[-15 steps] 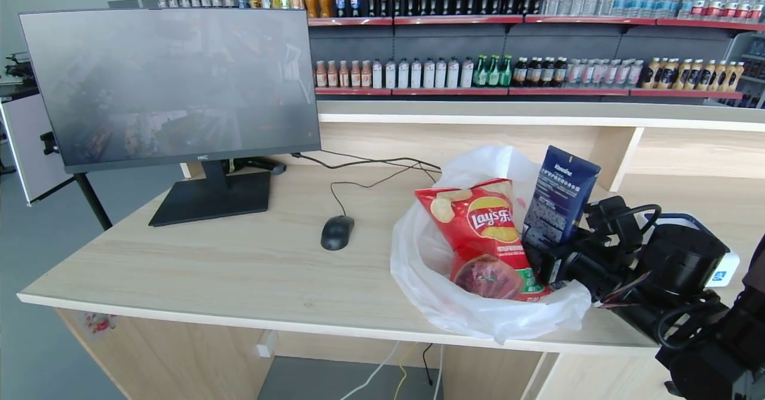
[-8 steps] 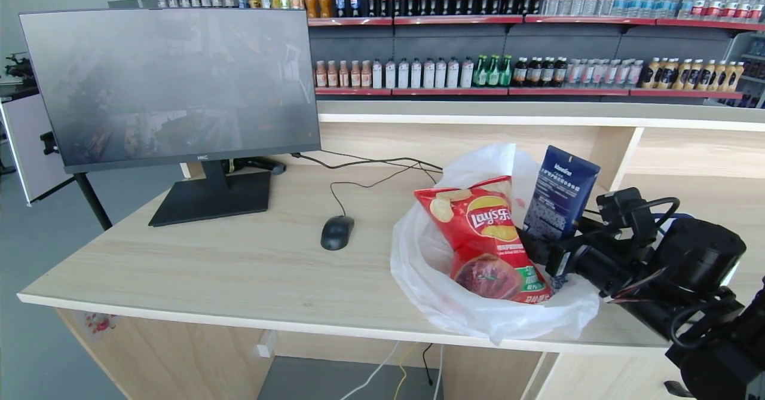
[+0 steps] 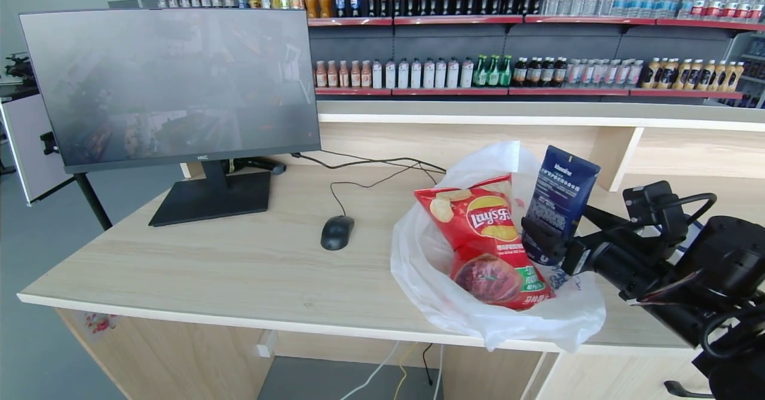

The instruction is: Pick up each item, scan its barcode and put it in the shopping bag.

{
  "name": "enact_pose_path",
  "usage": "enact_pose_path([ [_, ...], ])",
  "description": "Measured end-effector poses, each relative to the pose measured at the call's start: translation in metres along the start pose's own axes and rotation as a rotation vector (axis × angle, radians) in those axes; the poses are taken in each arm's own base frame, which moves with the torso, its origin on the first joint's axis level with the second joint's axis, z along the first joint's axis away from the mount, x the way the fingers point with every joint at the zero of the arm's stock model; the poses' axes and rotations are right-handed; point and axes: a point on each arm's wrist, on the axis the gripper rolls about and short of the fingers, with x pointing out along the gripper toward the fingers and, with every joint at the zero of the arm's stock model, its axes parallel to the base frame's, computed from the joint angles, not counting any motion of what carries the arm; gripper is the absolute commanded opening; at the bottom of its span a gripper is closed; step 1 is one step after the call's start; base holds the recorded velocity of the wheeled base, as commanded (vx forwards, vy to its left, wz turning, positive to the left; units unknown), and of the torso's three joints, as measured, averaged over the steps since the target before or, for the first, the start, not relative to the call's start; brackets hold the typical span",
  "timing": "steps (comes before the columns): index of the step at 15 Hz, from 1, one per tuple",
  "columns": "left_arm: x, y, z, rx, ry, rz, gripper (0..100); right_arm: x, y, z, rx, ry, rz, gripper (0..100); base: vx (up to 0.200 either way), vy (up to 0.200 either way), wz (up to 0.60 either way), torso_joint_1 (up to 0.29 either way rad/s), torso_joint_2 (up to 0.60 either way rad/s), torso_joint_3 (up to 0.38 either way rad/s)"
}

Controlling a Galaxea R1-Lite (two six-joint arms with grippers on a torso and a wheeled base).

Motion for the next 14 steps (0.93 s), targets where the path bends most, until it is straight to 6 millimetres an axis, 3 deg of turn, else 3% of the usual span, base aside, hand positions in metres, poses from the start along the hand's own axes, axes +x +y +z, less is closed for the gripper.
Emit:
enact_pose_path([
  [9, 0.0, 0.0, 0.0, 0.0, 0.0, 0.0, 100, -0.017, 0.001, 0.013, -0.004, -0.035, -0.002, 100, 0.0, 0.0, 0.0, 0.0, 0.0, 0.0],
  [14, 0.0, 0.0, 0.0, 0.0, 0.001, 0.0, 100, -0.029, -0.006, 0.015, -0.01, -0.032, -0.038, 100, -0.2, 0.0, 0.0, 0.009, 0.0, 0.001],
])
